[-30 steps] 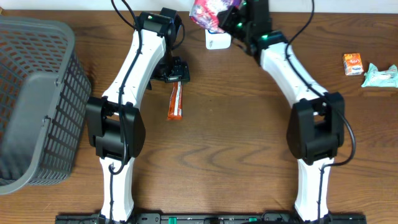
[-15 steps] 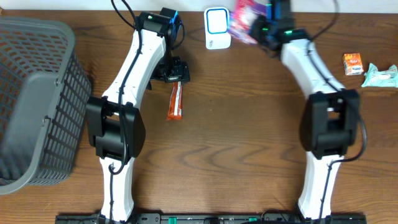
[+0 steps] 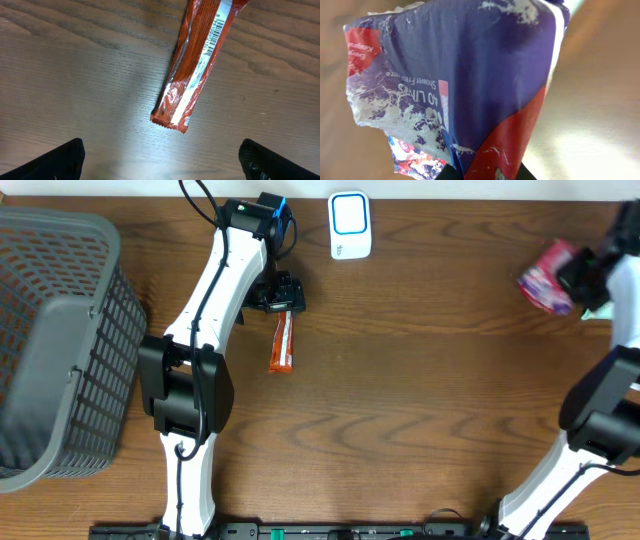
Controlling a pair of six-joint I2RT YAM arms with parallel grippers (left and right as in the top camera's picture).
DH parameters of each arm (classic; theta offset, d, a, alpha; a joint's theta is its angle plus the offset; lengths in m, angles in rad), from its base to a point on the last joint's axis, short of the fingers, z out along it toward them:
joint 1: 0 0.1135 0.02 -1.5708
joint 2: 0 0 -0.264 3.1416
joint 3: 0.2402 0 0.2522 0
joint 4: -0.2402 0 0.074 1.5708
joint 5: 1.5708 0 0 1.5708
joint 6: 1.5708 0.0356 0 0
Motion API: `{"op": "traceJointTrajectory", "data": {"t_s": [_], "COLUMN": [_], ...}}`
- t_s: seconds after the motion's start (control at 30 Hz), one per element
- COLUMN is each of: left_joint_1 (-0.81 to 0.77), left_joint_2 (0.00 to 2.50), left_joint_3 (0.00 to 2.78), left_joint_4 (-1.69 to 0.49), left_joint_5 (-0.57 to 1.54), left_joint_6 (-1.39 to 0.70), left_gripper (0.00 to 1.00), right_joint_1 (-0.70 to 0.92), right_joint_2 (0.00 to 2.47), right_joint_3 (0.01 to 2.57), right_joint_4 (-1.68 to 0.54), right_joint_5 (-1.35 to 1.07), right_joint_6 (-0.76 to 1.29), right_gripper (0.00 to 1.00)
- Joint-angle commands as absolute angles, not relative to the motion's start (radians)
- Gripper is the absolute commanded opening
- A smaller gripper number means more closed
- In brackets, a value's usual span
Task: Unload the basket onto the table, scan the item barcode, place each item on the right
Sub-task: 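Carry the purple package to the right edge and release it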
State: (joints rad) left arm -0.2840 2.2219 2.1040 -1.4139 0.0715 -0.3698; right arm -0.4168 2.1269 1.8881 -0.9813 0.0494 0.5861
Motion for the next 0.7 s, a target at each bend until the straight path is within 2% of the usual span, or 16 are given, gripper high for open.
{"op": "traceJointTrajectory", "data": {"t_s": [0.0,0.2,0.23,0.3,0.37,0.4,0.67], "left_joint_1": [-0.28,-0.28,-0.28,-0.28,-0.28,-0.28,-0.28], "left_joint_2": [2.235,2.235,2.235,2.235,2.235,2.235,2.235], "left_joint_3": [2.098,2.098,2.098,2.098,2.098,2.098,2.098], "left_joint_4": [-1.42,-1.42,-1.42,-1.42,-1.42,-1.42,-1.42], "left_joint_5": [0.059,0.059,0.059,0.059,0.059,0.059,0.059], "left_joint_6": [-0.379,-0.379,-0.379,-0.379,-0.379,-0.379,-0.379], "left_gripper": [0.98,0.98,0.98,0.98,0.98,0.98,0.98], "right_joint_1": [-0.471,-0.554,-0.565,-0.582,-0.592,-0.595,-0.585], "right_joint_2": [2.101,2.101,2.101,2.101,2.101,2.101,2.088], "right_joint_3": [1.904,1.903,1.903,1.903,1.903,1.903,1.904], "right_joint_4": [-1.016,-1.07,-1.079,-1.094,-1.104,-1.106,-1.108], "right_joint_5": [0.168,0.244,0.25,0.249,0.244,0.235,-0.043], "right_joint_6": [0.559,0.559,0.559,0.559,0.559,0.559,0.492], "right_gripper": [0.01,0.01,0.05,0.4,0.91,0.99,0.99]}}
